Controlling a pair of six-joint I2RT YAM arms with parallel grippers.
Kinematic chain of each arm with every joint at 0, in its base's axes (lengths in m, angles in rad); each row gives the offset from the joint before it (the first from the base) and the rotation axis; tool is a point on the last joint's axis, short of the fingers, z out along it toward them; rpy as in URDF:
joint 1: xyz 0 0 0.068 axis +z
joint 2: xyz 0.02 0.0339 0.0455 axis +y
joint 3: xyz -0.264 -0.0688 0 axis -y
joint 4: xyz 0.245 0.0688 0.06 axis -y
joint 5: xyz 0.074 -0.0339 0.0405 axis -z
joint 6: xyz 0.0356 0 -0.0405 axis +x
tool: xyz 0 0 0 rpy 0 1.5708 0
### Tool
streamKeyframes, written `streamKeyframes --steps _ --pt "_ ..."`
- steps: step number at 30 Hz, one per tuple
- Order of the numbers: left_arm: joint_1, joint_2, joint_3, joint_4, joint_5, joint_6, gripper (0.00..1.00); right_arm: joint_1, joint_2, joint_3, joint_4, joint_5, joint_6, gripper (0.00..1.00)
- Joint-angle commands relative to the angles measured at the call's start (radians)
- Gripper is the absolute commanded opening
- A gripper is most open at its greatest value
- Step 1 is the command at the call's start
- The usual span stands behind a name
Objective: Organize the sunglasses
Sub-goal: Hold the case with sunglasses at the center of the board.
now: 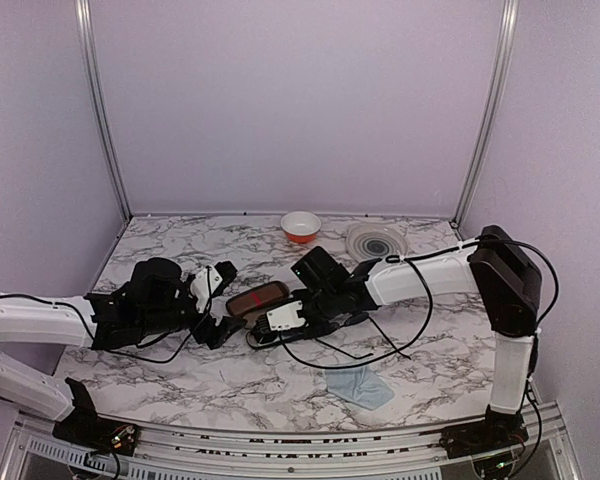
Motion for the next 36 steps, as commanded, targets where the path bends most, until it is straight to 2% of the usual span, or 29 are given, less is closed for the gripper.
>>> streamKeyframes --steps 1,4,7,13,20,25,30,36 --pt "0.002 0.105 0.032 0.141 0.009 0.089 0.91 0.012 -0.053 -0.008 0.045 -0.011 0.006 0.23" --pt "0.008 0.165 0.077 0.142 0.015 0.116 0.87 0.012 -0.057 -0.010 0.042 -0.008 0.005 0.23" --pt "0.008 0.204 0.091 0.140 0.047 0.169 0.86 0.014 -0.066 -0.020 0.047 -0.009 0.006 0.23" --pt "0.040 0.284 0.120 0.142 0.015 0.255 0.86 0.014 -0.074 -0.043 0.059 -0.014 0.000 0.23" --pt "0.111 0.353 0.201 0.132 0.123 0.292 0.74 0.014 -0.071 -0.056 0.072 -0.018 0.001 0.23" --pt "0.155 0.390 0.232 0.093 0.240 0.302 0.69 0.014 -0.073 -0.063 0.076 -0.017 0.001 0.23" --pt "0.163 0.417 0.248 0.046 0.343 0.318 0.69 0.013 -0.076 -0.076 0.085 -0.019 -0.001 0.23" --pt "0.204 0.479 0.282 0.024 0.358 0.302 0.66 0.015 -0.070 -0.087 0.086 -0.022 0.006 0.22"
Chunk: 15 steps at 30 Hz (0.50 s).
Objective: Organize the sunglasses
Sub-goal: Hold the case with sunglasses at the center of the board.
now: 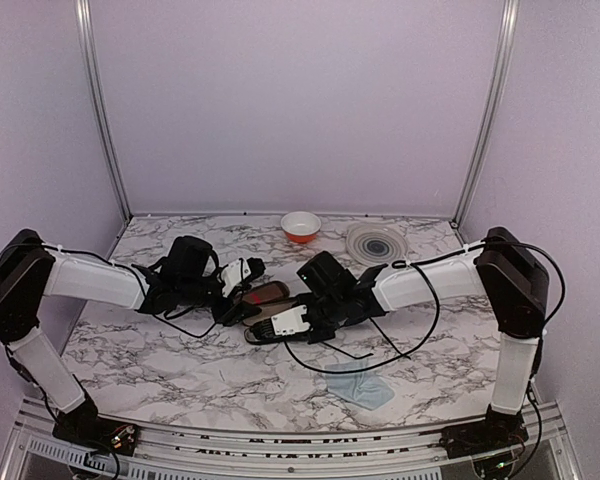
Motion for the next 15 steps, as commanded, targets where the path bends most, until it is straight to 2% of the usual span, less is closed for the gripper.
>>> streamKeyframes --steps 1,8,12,15 --pt "0.033 0.055 0.048 -0.059 0.048 0.002 0.65 0.010 -0.027 -0.007 0.018 -0.016 0.008 0.21" --pt "0.033 0.139 0.145 -0.214 0.074 0.047 0.38 0.013 -0.028 -0.019 0.024 -0.016 0.017 0.21" --pt "0.033 0.127 0.122 -0.191 0.098 0.055 0.36 0.014 -0.028 -0.021 0.026 -0.017 0.020 0.21" --pt "0.034 0.106 0.097 -0.173 0.094 0.056 0.30 0.014 -0.029 -0.020 0.026 -0.015 0.020 0.21"
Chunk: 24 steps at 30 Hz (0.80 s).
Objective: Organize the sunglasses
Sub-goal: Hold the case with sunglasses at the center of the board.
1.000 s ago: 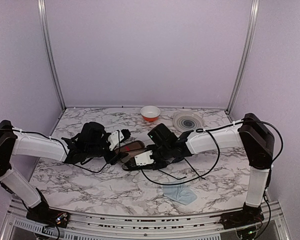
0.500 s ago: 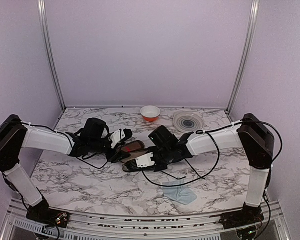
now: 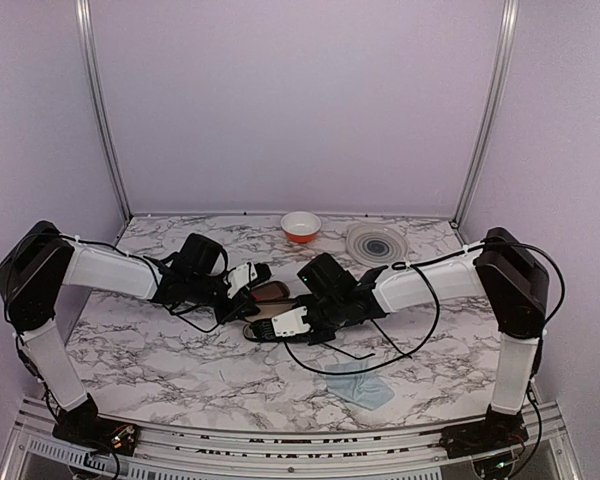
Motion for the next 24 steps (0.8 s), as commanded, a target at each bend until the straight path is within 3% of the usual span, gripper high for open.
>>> streamKeyframes --steps 1,3,5,24 --pt "0.001 -0.026 -0.030 -0.020 0.025 0.016 0.22 0.012 -0.029 -0.006 0.012 -0.012 0.018 0.21" --pt "0.001 -0.029 -0.035 -0.020 0.023 0.015 0.09 0.012 -0.029 -0.006 0.016 -0.012 0.019 0.21" --pt "-0.001 -0.032 -0.041 -0.020 0.023 0.015 0.03 0.012 -0.030 -0.006 0.020 -0.013 0.022 0.21" --pt "-0.094 -0.154 -0.144 0.080 -0.148 -0.013 0.00 0.013 -0.167 -0.012 -0.024 -0.074 0.064 0.22"
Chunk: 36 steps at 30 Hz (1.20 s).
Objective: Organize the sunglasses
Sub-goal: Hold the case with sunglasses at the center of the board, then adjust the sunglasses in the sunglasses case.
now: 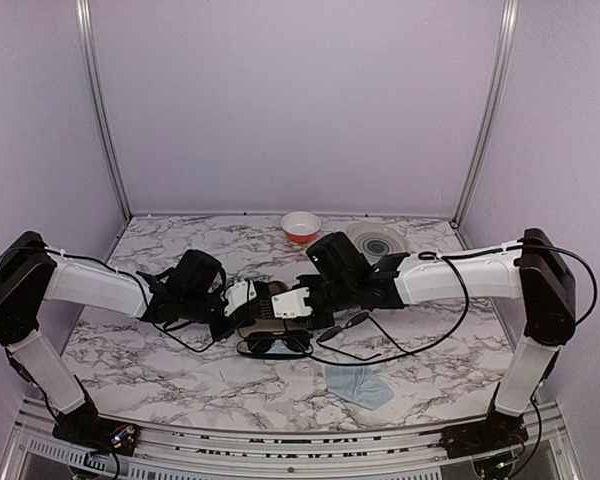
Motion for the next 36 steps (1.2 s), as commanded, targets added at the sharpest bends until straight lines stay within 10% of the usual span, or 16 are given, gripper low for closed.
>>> streamKeyframes --steps 1,11,36 --pt "-0.019 -0.048 -0.013 0.063 -0.043 -0.012 0.00 0.002 -0.018 -0.014 -0.025 -0.044 0.029 0.22" --pt "-0.097 -0.081 -0.063 0.142 -0.198 -0.020 0.00 0.004 -0.067 -0.083 -0.028 -0.194 0.107 0.24" --pt "-0.167 -0.097 -0.129 0.247 -0.283 -0.046 0.00 0.024 0.077 -0.090 0.053 0.005 0.170 0.21"
